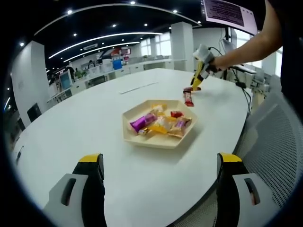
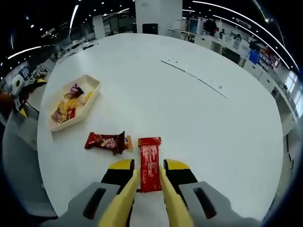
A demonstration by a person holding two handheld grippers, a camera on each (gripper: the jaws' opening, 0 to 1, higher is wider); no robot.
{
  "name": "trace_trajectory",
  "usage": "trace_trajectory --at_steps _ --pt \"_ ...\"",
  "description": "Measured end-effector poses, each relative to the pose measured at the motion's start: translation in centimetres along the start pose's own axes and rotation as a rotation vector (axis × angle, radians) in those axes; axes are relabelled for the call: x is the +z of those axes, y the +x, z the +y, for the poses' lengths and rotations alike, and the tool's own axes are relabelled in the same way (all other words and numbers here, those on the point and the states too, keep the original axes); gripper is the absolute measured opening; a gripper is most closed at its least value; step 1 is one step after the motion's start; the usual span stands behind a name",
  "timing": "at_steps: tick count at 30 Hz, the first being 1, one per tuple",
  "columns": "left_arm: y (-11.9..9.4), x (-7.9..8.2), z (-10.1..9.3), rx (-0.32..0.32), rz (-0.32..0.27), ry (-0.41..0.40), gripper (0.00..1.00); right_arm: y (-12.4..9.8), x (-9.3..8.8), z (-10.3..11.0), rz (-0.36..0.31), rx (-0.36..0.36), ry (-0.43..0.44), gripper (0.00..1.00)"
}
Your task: Place the target food into the container with the food tongs after gripping and lifting it, then release it inside without dropping or visibly crushing the food.
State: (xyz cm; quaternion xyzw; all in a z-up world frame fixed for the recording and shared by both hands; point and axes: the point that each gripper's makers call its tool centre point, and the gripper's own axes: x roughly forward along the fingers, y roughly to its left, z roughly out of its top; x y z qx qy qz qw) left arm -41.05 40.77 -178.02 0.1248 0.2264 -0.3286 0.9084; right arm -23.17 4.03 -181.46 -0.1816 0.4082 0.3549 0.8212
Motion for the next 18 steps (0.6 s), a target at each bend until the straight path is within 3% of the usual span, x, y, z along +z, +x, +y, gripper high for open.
trace_trajectory --at_steps 15,18 --pt "0.0 0.1 -0.1 -0.003 -0.006 0.000 0.96 -1.2 1.2 -0.7 0.002 -0.011 0.004 0.24" --pt "-0.2 1.3 0.0 -0.013 -0.079 -0.077 0.99 -1.5 1.4 -0.7 0.006 -0.013 0.002 0.24"
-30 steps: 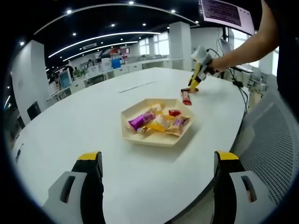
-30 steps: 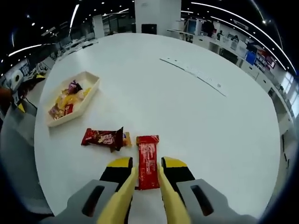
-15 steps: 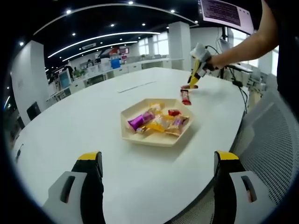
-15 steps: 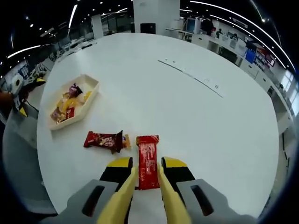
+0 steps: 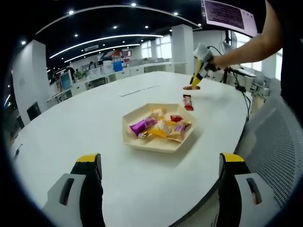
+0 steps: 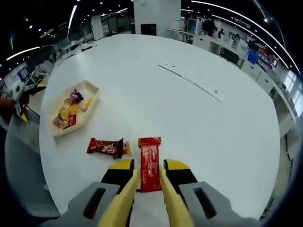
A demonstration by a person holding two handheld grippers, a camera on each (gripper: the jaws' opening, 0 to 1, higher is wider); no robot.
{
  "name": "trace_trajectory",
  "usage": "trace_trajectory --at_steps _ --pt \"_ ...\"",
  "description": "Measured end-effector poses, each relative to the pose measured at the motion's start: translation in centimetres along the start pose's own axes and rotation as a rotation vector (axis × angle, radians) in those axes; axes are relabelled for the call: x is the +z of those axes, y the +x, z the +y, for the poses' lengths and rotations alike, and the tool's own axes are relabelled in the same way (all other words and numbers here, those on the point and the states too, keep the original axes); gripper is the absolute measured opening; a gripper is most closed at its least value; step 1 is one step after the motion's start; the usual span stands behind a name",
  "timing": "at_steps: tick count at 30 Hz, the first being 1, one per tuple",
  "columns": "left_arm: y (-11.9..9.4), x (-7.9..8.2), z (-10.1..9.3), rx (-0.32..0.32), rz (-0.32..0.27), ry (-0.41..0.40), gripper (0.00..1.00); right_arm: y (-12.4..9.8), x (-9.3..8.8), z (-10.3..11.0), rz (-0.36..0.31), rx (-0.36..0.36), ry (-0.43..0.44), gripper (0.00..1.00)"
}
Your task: Place the target food into the container with the food tongs after gripping and lifting it, then release it inside without dropping or visibly crushing the food.
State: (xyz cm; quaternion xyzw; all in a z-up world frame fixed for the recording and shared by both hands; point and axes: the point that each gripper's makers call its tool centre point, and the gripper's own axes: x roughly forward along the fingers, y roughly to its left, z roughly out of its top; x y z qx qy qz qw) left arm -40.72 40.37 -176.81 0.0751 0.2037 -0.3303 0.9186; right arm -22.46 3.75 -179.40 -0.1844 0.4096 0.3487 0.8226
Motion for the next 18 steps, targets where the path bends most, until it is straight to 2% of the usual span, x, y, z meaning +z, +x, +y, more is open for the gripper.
trace_trajectory --at_steps 3,9,18 --pt "-0.2 0.1 0.2 0.012 -0.001 0.027 0.99 -0.1 0.1 -0.2 0.001 -0.004 0.000 0.24" --pt "-0.1 0.2 -0.1 -0.003 -0.007 0.004 0.99 -0.6 0.5 -0.4 0.000 -0.014 0.001 0.24" --pt "-0.1 0.2 -0.2 -0.009 -0.011 0.011 0.99 -1.1 1.0 -0.8 -0.006 -0.037 -0.003 0.24"
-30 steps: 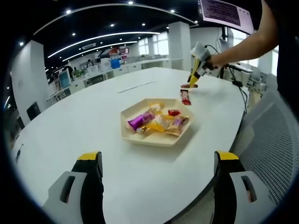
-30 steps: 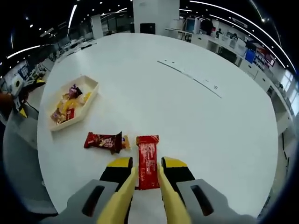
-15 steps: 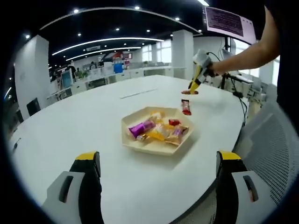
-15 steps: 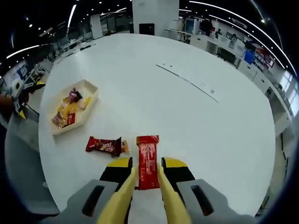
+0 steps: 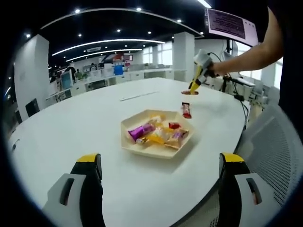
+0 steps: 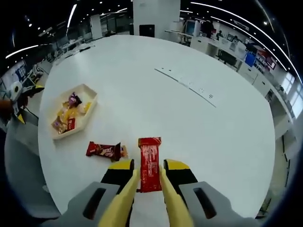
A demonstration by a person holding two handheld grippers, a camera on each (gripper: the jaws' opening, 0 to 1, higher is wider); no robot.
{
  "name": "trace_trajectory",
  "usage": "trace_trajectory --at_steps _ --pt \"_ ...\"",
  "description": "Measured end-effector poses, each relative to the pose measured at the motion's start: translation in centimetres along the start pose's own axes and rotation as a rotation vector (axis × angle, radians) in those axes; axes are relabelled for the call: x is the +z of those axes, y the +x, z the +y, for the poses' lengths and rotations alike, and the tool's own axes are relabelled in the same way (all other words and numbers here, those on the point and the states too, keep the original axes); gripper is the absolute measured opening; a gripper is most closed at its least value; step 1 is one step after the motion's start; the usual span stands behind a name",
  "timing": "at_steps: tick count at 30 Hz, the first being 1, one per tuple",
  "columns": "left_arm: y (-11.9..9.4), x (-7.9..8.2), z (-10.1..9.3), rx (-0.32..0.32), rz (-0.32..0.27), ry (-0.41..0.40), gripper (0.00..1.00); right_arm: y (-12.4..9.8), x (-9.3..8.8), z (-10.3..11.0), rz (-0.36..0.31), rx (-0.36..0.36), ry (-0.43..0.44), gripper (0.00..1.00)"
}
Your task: Place the target food into the container with the food tongs after gripping and lifting it, then release it inside without dropping or visibly crushing the food.
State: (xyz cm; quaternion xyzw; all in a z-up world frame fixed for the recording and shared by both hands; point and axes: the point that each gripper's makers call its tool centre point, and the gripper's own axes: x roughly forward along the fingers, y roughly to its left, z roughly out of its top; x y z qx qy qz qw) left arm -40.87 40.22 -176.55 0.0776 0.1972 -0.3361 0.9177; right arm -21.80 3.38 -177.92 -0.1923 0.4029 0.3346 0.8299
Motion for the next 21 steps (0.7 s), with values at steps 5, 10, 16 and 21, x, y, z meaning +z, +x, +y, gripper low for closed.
trace_trajectory --at_steps 5,10,16,21 --pt "-0.1 0.1 0.0 0.003 0.001 0.005 0.99 -0.2 0.2 0.1 -0.001 0.001 0.001 0.24" --pt "-0.1 0.1 -0.1 0.001 0.000 0.009 0.99 -0.2 0.8 0.6 -0.002 -0.001 -0.012 0.24" --pt "-0.1 0.2 0.0 0.003 -0.004 0.007 0.99 0.0 1.6 1.4 -0.004 0.009 -0.015 0.24" --pt "-0.1 0.1 0.1 0.005 -0.001 0.008 0.99 0.2 2.5 2.0 -0.013 0.014 -0.019 0.24"
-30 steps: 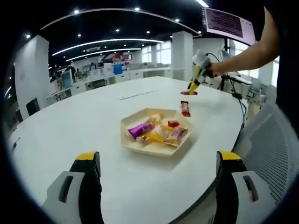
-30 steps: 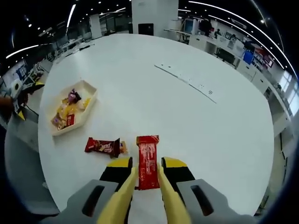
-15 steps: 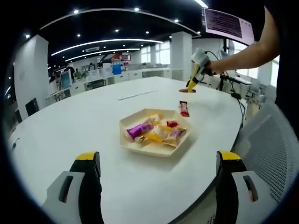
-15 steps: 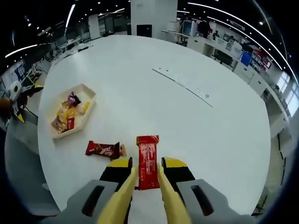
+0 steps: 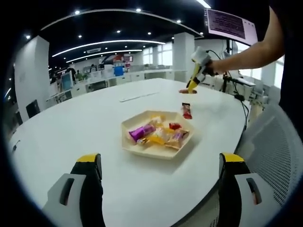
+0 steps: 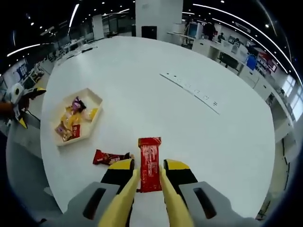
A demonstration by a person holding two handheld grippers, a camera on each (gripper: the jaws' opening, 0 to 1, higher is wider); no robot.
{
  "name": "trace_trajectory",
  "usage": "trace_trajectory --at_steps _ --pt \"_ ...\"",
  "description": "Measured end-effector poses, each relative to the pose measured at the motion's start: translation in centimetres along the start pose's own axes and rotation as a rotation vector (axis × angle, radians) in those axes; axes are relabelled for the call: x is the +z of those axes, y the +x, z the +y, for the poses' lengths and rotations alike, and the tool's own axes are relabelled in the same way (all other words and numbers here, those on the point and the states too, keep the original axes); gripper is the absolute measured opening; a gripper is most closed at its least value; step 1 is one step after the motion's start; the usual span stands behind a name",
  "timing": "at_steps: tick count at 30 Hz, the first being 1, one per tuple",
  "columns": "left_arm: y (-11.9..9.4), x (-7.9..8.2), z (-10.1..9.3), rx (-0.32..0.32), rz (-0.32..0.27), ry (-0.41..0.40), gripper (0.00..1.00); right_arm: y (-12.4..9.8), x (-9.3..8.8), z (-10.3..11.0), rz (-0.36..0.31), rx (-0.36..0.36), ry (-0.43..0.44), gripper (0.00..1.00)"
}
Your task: Place the target food into the container with the food tongs after gripping and lifting it, then release it inside without dropping or visibly crushing the food.
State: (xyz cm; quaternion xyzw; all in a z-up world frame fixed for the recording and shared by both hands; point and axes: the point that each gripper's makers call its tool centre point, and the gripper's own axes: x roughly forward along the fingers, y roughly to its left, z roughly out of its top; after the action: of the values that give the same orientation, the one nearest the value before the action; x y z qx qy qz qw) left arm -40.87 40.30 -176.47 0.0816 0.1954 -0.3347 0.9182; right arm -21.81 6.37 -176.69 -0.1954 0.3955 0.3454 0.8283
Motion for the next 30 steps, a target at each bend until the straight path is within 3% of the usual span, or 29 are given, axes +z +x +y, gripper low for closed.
trace_trajectory --at_steps 30 --pt "-0.2 0.2 0.0 0.009 -0.008 0.017 0.99 2.2 6.1 6.6 -0.054 0.051 -0.043 0.24"
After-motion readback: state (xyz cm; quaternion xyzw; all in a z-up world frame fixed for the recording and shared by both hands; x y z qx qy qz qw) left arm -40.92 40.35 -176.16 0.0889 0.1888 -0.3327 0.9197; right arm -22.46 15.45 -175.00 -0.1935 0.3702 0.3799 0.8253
